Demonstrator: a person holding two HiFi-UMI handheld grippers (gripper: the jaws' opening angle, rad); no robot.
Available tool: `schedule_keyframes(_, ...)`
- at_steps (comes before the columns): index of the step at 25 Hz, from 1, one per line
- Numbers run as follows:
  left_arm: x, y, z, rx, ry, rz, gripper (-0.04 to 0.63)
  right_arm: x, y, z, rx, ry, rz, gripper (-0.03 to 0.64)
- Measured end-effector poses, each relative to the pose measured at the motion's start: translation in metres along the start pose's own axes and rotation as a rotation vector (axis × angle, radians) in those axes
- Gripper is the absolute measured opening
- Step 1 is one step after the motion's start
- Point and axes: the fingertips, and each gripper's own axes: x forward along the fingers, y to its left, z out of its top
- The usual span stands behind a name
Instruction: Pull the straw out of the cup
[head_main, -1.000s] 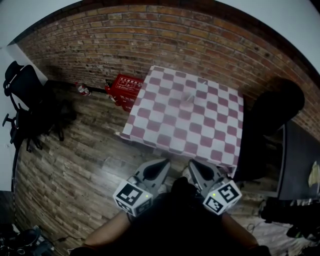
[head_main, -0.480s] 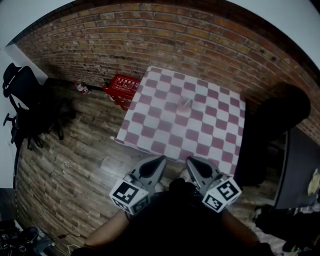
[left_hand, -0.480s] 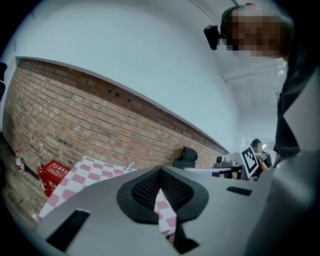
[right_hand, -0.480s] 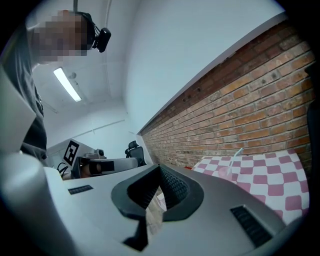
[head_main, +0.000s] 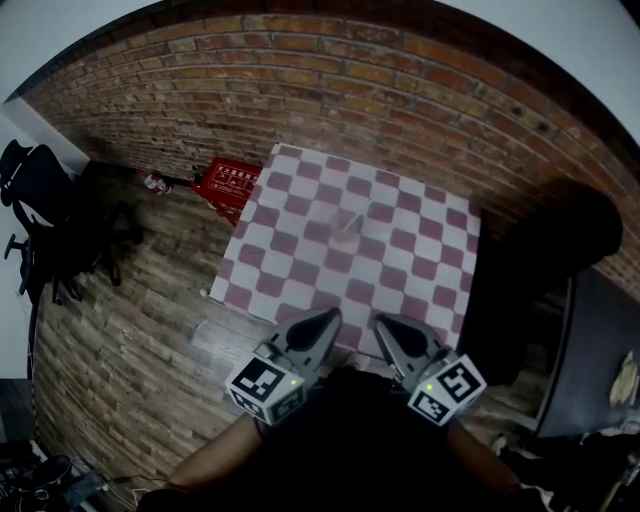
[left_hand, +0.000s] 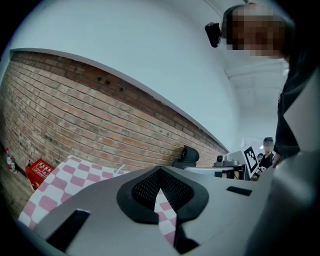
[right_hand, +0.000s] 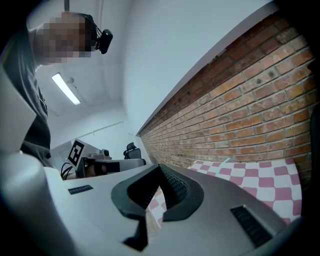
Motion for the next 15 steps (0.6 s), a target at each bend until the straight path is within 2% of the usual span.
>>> schedule_keyframes(7,0.041,0.001,0.006,0.021,0.038,-0.037,0.008,0.002,-0.051,0.012,0.037,-0.023,-0.042,0.011)
schedule_keyframes(11,0.057,0.032,0.017,0.025,0.046,-0.053,0.008,0.026,-0.069,0.020,0.050,-0.041,-0.074,0.011)
schedule_keyframes(15,0.067,0.058,0.027,0.039,0.086,-0.121,0.008,0.052,-0.075,0.030,0.074,-0.066,-0.133,0.011)
